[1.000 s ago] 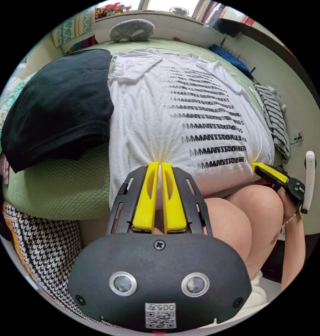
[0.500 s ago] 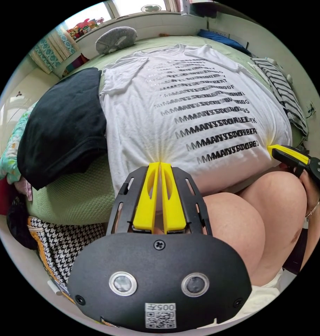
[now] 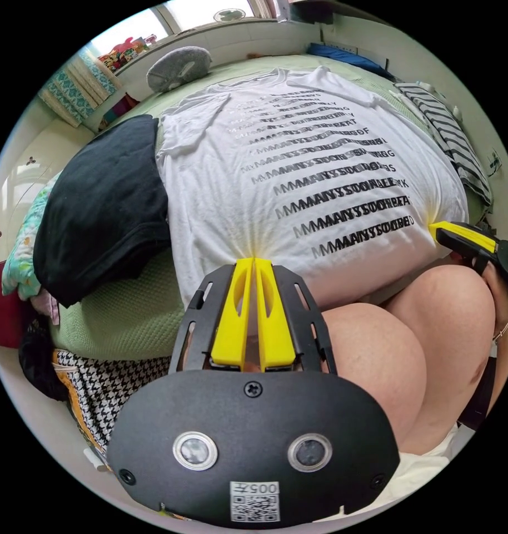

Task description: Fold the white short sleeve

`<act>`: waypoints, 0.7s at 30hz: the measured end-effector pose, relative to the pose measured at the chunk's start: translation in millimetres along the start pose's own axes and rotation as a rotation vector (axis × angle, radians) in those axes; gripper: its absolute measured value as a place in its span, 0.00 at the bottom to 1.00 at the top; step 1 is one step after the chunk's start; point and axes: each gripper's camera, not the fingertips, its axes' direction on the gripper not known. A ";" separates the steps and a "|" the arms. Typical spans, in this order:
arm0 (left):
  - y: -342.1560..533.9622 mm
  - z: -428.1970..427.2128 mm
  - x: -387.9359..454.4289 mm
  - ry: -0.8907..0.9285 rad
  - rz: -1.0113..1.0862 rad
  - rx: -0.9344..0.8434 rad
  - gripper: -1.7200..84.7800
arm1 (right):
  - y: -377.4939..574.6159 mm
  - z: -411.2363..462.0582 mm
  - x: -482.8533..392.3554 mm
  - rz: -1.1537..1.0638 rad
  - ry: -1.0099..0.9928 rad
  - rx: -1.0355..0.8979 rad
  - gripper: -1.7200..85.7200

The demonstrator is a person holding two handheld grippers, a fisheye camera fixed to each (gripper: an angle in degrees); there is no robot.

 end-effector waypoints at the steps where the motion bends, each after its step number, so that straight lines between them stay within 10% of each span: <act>1: 0.7 -0.4 0.1 0.000 -0.001 0.002 0.03 | 0.0 0.4 -0.4 -0.003 0.003 0.000 0.01; 21: 23.8 -20.4 -12.1 0.004 -0.037 0.036 0.04 | -0.8 13.7 -0.4 -0.029 0.042 -0.012 0.01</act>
